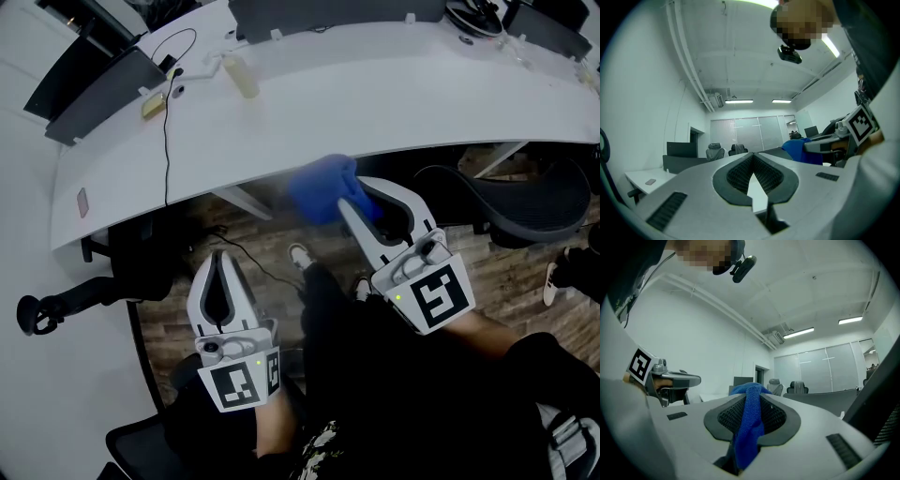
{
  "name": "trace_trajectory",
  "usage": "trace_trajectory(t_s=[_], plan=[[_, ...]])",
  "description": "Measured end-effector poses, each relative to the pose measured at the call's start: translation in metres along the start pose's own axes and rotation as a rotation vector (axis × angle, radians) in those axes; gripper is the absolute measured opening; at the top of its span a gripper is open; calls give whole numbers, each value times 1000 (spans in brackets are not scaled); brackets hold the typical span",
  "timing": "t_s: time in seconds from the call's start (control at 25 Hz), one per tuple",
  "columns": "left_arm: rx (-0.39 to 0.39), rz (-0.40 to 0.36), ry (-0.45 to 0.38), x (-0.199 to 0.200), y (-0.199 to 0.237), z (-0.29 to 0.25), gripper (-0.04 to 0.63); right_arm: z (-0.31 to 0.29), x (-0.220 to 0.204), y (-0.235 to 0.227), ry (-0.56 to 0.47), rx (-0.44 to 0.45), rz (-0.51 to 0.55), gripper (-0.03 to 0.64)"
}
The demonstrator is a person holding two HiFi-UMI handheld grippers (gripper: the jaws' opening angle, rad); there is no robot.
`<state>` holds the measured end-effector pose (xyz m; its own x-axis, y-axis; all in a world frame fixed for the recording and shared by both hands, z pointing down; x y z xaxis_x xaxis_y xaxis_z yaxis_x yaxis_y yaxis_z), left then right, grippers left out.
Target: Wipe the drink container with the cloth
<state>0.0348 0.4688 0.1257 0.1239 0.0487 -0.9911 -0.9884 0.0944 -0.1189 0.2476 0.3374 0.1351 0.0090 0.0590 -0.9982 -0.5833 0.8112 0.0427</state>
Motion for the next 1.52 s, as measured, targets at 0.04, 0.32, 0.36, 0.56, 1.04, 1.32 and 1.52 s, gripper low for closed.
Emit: trace_trajectory(t_s=[0.04,0.32,0.36,0.56,1.04,1.32,1.52], plan=[[3,0,2,-1,1,1,5,0,0,1,1,2,-1,72],[19,4,14,-6,8,5,3,-8,-5,7,8,18,3,72],[20,7,18,-7,9,5,5,-10,-4,7,3,18,5,72],[26,9,6,-6,13,0,5,-15,-3,5,-12,17,23,72],[-21,-3,-9,-7,10,-39,5,-30,-7,-9,-16,-7,4,72],[-28,-12,-24,-7,21,-65,5,-54,-5,-14,-44,-2,6,72],[-22,-13,-24,-10,36,-81,5,-79,-5,-12,-56,10,1,72]])
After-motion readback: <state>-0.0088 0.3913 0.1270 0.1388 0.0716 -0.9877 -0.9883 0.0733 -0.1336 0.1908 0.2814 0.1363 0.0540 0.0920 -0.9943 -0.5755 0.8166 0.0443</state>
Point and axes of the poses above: the fingertips, and each gripper's own axes: z backward along the fingers, y to its left, x out of its top, the point moved 9 cm from there along z, backward along the fingers
